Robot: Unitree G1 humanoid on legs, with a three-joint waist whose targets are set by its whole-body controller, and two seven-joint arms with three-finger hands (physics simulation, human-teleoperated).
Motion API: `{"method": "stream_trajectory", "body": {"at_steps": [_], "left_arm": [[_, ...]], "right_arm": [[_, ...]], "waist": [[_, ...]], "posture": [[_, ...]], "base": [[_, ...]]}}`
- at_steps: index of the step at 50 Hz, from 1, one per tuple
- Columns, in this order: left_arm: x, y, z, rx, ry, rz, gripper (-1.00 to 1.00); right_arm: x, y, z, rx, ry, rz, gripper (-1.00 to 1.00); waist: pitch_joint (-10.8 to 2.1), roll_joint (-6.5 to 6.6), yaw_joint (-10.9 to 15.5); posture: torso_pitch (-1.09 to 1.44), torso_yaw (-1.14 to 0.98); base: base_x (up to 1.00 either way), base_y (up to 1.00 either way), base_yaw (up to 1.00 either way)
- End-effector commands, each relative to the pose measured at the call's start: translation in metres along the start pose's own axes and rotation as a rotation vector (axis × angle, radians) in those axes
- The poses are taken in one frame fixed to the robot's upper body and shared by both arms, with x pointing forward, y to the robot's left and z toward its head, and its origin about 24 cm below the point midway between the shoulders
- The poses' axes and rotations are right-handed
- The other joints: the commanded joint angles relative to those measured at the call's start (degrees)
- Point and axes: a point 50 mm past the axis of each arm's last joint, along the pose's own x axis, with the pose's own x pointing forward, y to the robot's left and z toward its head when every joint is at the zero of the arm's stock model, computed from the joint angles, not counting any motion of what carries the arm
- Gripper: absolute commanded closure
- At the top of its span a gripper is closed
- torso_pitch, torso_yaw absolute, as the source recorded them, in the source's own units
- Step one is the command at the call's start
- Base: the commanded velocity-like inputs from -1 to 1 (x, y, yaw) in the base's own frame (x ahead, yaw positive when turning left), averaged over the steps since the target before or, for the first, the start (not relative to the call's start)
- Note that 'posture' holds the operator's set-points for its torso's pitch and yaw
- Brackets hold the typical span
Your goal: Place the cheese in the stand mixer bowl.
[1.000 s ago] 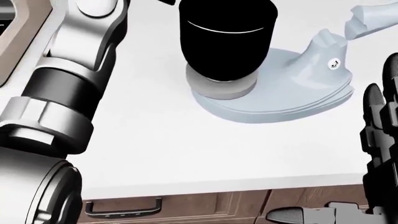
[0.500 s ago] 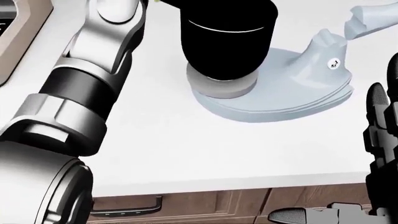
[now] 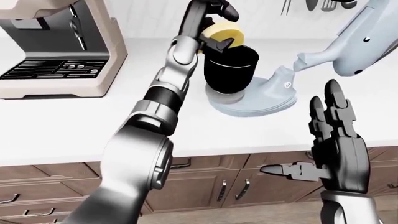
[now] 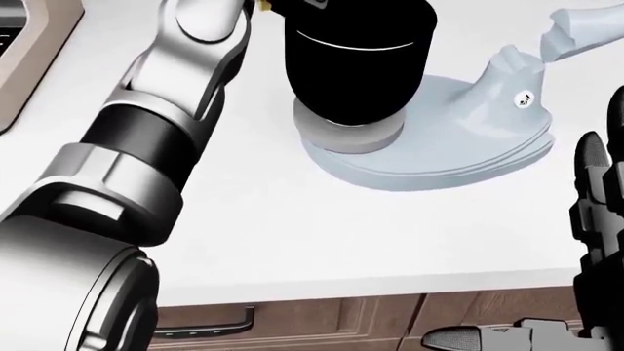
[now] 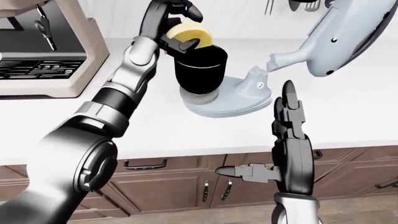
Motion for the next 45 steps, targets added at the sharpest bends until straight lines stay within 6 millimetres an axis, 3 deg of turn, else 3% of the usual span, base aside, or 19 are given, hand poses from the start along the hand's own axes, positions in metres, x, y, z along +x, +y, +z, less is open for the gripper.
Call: {"method": "stream_trajectory", "body": {"at_steps": [1, 15, 32, 33, 35, 36, 45], "left_arm": [[0.006, 0.007, 0.032, -0.004, -0.123, 0.027, 1.0], [0.009, -0.005, 0.047, -0.023, -0.145, 0.001, 1.0], [0.008, -0.004, 0.042, 0.001, -0.133, 0.025, 1.0], [0.009, -0.002, 0.041, 0.002, -0.13, 0.031, 0.46], [0.009, -0.001, 0.042, 0.006, -0.129, 0.038, -0.04], [0.009, 0.0, 0.043, 0.005, -0.129, 0.041, -1.0], [0.01, 0.004, 0.044, 0.002, -0.129, 0.056, -1.0]], "right_arm": [[-0.001, -0.001, 0.012, -0.005, -0.076, -0.006, -1.0], [-0.001, -0.002, 0.012, -0.004, -0.077, -0.009, -1.0], [-0.001, -0.003, 0.013, -0.005, -0.081, -0.009, -1.0], [-0.002, -0.003, 0.013, -0.005, -0.082, -0.01, -1.0], [-0.001, -0.003, 0.013, -0.004, -0.081, -0.009, -1.0], [-0.001, -0.003, 0.013, -0.005, -0.081, -0.009, -1.0], [-0.001, -0.002, 0.013, -0.005, -0.082, -0.009, -1.0]], "waist": [[-1.42, -0.19, -0.02], [-1.38, -0.3, -0.02], [-1.4, -0.35, -0.05], [-1.39, -0.35, -0.04], [-1.37, -0.35, -0.04], [-1.37, -0.34, -0.05], [-1.34, -0.3, -0.05]], "posture": [[0.0, 0.0], [0.0, 0.0], [0.0, 0.0], [0.0, 0.0], [0.0, 0.0], [0.0, 0.0], [0.0, 0.0]], "base": [[0.0, 0.0, 0.0], [0.0, 0.0, 0.0], [0.0, 0.0, 0.0], [0.0, 0.0, 0.0], [0.0, 0.0, 0.0], [0.0, 0.0, 0.0], [0.0, 0.0, 0.0]]}}
